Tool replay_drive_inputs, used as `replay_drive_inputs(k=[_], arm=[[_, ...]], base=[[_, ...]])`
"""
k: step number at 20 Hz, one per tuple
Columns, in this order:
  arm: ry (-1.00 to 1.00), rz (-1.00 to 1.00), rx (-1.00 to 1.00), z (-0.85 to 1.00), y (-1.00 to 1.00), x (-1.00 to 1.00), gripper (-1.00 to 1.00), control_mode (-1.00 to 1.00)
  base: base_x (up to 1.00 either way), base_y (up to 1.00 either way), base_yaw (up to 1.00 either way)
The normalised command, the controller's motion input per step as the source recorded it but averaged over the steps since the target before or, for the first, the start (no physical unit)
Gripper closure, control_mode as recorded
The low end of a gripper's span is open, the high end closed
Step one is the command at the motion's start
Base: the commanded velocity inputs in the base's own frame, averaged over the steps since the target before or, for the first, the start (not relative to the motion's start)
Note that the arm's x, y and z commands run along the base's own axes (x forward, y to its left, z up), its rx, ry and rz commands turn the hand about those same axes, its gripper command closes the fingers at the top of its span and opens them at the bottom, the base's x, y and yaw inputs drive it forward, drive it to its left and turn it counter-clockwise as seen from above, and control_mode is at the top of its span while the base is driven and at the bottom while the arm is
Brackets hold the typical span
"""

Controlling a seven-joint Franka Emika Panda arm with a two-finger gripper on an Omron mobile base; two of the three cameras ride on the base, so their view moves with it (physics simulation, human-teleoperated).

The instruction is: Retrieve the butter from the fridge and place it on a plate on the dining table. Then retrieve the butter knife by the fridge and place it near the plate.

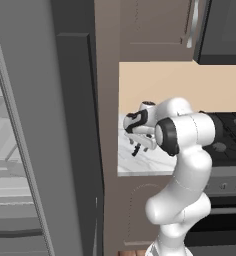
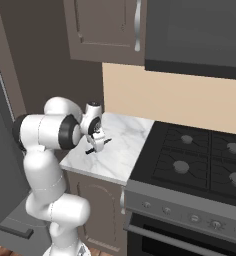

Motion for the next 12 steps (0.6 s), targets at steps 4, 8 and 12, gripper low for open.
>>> replay_drive_inputs(k=[4, 8, 12], arm=[[0.0, 0.0, 0.0, -0.22, 0.0, 0.2, -1.0, -1.0], [0.0, 0.0, 0.0, -0.25, 0.0, 0.25, -1.0, -1.0], [0.0, 0.0, 0.0, -0.24, 0.0, 0.21, -1.0, -1.0]], base=[[0.0, 0.0, 0.0], [0.0, 0.0, 0.0], [0.0, 0.0, 0.0]])
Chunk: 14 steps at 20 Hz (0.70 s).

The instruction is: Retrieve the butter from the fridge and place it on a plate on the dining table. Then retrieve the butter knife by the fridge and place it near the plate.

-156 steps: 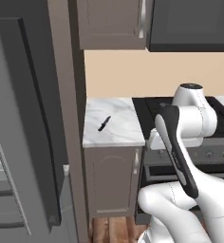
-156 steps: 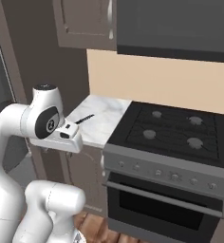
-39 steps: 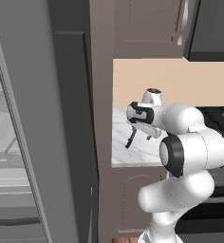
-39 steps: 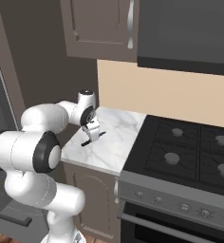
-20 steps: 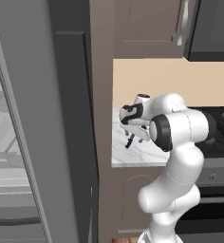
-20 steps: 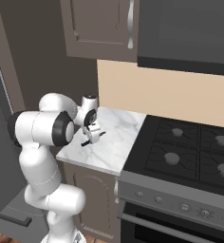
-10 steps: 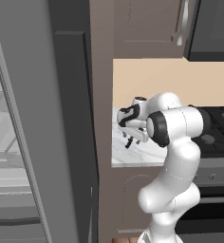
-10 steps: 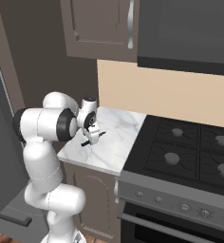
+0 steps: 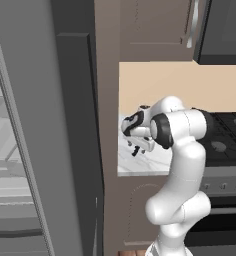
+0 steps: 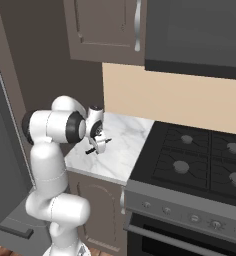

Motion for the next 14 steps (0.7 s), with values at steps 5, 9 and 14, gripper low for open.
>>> replay_drive_inputs(k=[5, 9, 14], arm=[[0.0, 0.0, 0.0, -0.29, 0.0, 0.13, -1.0, -1.0], [0.0, 0.0, 0.0, -0.39, 0.0, 0.01, -1.0, -1.0], [0.02, 0.0, -0.01, -0.32, 0.0, 0.0, -1.0, -1.0]], base=[[0.0, 0.0, 0.0], [0.0, 0.0, 0.0], [0.0, 0.0, 0.0]])
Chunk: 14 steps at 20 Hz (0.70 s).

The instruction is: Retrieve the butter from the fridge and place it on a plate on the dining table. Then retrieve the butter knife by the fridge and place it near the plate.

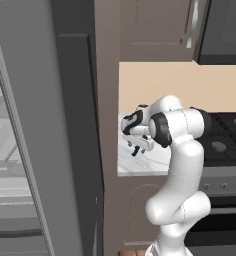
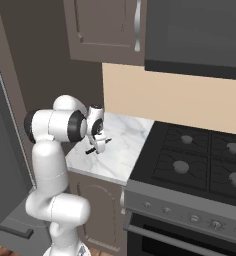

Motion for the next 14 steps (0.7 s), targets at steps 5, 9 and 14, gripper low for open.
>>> replay_drive_inputs(k=[5, 9, 14], arm=[[0.0, 0.0, 0.0, -0.1, 0.0, 0.0, -1.0, -1.0], [0.0, 0.0, 0.0, -0.11, 0.0, 0.01, 1.0, -1.0], [0.0, 0.0, 0.0, -0.04, 0.0, 0.01, 1.0, -1.0]], base=[[0.0, 0.0, 0.0], [0.0, 0.0, 0.0], [0.0, 0.0, 0.0]])
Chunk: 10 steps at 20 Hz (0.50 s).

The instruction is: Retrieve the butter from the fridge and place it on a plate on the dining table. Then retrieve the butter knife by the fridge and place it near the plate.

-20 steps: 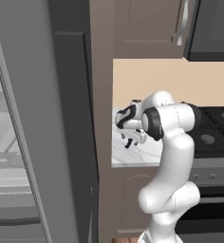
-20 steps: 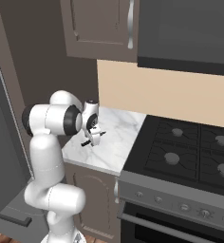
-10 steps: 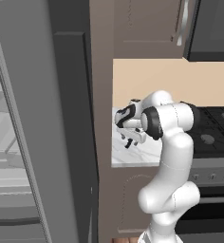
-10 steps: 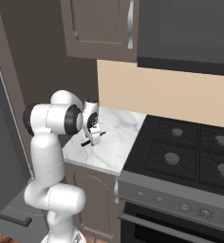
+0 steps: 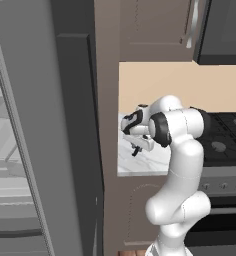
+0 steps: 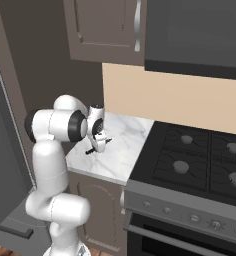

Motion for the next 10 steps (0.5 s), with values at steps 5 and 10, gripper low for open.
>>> replay_drive_inputs(k=[5, 10], arm=[[0.0, 0.0, 0.0, -0.02, 0.0, 0.02, 1.0, -1.0], [0.0, 0.0, 0.0, 0.0, 0.0, 0.0, 1.0, -1.0]], base=[[0.0, 0.0, 0.0], [0.0, 0.0, 0.0]])
